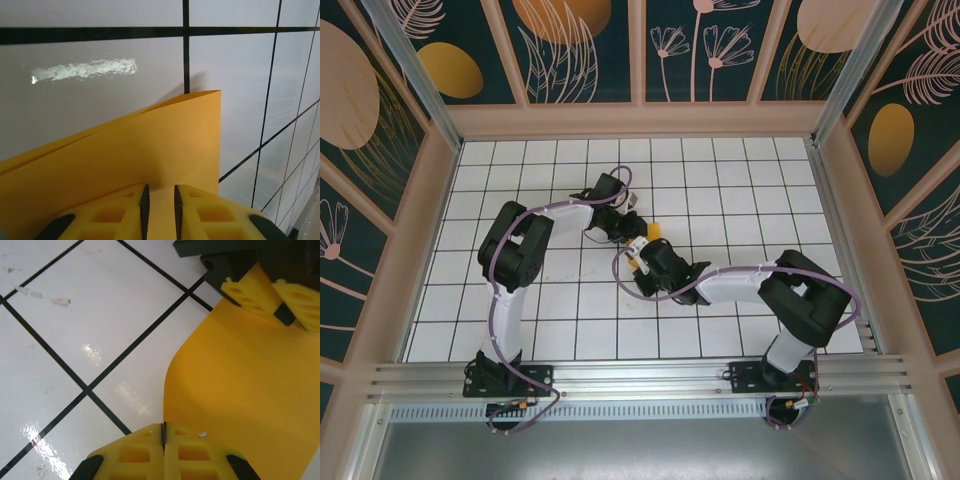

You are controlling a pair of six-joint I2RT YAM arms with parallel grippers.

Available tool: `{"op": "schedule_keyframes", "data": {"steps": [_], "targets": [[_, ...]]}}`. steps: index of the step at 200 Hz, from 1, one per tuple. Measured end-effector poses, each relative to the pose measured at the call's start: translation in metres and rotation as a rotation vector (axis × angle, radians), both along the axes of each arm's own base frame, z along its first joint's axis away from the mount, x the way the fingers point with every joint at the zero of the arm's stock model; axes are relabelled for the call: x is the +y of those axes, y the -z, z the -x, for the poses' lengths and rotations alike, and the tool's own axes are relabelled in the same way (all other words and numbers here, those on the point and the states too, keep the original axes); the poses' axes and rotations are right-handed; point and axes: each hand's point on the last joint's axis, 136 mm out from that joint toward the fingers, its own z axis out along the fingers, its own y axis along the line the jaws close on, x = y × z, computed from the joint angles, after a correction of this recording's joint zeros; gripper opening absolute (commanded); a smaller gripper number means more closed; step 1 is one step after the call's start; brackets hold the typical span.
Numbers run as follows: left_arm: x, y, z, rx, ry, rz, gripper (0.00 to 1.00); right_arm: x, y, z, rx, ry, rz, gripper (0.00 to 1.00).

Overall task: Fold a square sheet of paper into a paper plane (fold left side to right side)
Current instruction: Third fold the triangle at the center of the table.

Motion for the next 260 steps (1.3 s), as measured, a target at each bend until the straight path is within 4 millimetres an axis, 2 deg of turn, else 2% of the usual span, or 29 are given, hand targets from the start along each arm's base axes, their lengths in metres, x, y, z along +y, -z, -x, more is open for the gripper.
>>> {"op": "schedule_keyframes", "data": {"steps": [62,99,260], "targets": [[-0.001,0.001,-0.001,-0.012,0.018,-0.019,0.23,-0.007,-0.01,-0.023,0.093,0.037,-0.076,0.0],[-0.001,0.001,-0.001,-0.015,0.022,-0.023,0.22,-0.016,-0.004,-0.034,0.15,0.075,-0.088,0.0],[-0.002,0.002,-0.001,-0.024,0.025,-0.036,0.22,-0.035,0.019,-0.042,0.278,0.184,-0.112,0.0]]}}
